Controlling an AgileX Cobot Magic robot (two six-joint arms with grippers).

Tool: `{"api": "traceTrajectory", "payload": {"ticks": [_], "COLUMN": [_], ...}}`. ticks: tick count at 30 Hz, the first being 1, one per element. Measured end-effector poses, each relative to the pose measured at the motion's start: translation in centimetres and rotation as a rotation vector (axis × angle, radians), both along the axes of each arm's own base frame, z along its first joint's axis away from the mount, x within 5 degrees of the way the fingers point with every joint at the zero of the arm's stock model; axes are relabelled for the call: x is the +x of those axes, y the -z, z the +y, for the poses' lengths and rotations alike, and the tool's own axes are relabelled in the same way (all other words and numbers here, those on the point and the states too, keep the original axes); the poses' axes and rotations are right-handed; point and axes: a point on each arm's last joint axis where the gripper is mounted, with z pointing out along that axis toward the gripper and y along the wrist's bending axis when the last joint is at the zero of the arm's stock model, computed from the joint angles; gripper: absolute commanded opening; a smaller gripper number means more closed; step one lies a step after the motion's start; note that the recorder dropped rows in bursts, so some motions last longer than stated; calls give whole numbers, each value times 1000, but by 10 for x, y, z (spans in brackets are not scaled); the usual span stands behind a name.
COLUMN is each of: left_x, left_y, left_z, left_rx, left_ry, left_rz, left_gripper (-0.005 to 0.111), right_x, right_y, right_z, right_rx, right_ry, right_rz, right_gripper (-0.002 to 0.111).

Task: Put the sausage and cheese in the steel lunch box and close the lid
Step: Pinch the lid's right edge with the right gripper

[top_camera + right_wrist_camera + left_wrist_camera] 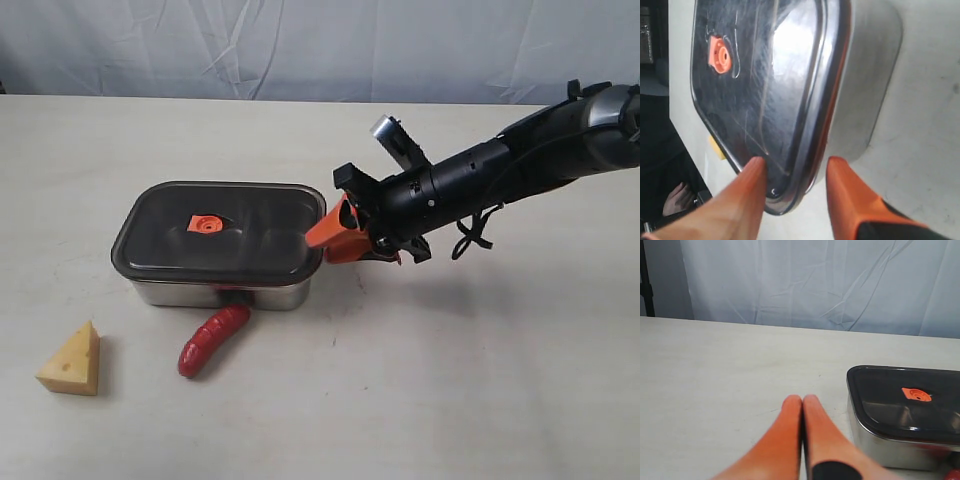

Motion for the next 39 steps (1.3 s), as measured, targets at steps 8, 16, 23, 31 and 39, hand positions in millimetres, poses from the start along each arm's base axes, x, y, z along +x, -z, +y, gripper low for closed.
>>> {"api": "traceTrajectory", "payload": {"ticks": [8,16,23,31,39], "left_x": [0,0,0,0,0], "left_y": [0,0,0,0,0], "left_z": [0,0,0,0,0], "left_rx": [0,0,0,0,0], "left_ry": [0,0,0,0,0], "left_rz": [0,0,0,0,0], "left_gripper": [0,0,0,0,0], "right_x": [-4,-5,-2,-3,-8], "right_y": [-3,-20,-22,-23,-22], "right_z": [2,3,2,3,2], "right_rx": [40,84,67,74,65], "right_ry": [-24,-22,10,6,-55], "right_rz": [34,15,-12,-7,-1], "right_gripper": [40,40,40,40,40]}}
